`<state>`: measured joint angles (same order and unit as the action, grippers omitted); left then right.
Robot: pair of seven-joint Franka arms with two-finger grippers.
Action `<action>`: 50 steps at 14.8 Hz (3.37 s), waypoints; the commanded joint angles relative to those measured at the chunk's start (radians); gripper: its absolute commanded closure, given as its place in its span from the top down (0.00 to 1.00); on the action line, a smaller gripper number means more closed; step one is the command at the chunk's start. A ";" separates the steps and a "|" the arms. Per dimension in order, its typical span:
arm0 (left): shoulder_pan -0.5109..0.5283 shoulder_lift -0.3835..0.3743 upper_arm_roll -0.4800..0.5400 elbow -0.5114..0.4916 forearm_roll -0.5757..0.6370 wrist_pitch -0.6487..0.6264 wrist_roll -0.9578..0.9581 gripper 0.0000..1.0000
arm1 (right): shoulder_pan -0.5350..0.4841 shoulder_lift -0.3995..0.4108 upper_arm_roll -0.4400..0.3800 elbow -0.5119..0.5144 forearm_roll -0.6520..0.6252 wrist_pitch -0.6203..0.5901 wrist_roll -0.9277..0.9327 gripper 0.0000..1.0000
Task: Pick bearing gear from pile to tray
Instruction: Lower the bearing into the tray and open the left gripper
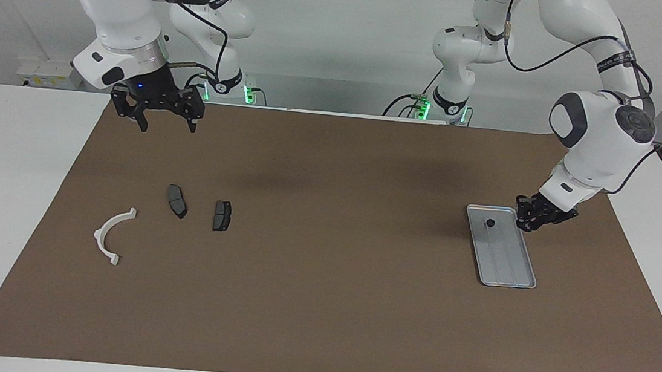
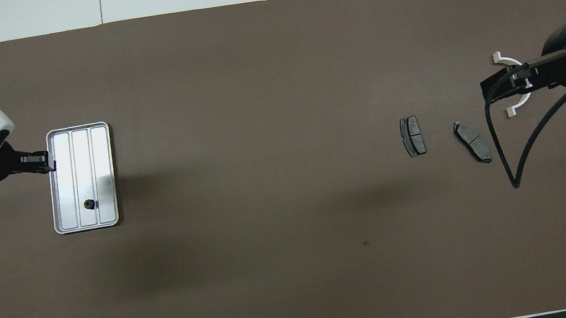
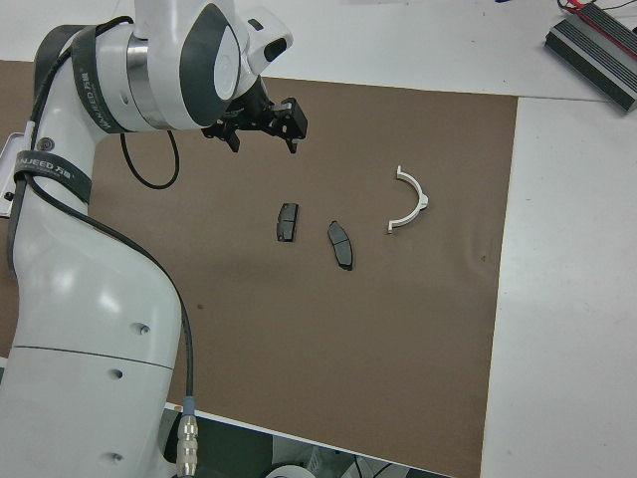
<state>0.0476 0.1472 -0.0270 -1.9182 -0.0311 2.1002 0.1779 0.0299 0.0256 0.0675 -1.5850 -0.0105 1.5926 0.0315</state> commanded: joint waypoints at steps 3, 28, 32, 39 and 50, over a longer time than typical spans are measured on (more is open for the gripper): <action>0.000 0.017 -0.007 -0.076 -0.020 0.138 0.017 0.00 | -0.007 -0.013 0.002 -0.006 0.024 -0.013 -0.021 1.00; -0.002 0.164 -0.005 -0.097 -0.018 0.366 0.018 0.00 | -0.002 -0.018 0.009 -0.012 0.033 0.000 0.036 1.00; -0.003 0.164 -0.005 -0.105 -0.018 0.373 0.017 0.00 | -0.002 -0.018 0.009 -0.013 0.027 0.001 0.036 1.00; -0.005 0.167 -0.005 -0.122 -0.018 0.402 0.015 0.00 | -0.004 -0.018 0.008 -0.015 0.014 0.004 0.034 1.00; -0.011 0.167 -0.005 -0.145 -0.018 0.429 0.018 0.45 | -0.004 -0.019 0.008 -0.016 0.001 0.006 0.038 1.00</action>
<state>0.0443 0.3197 -0.0384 -2.0419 -0.0312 2.5027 0.1782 0.0326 0.0228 0.0698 -1.5847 0.0089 1.5923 0.0506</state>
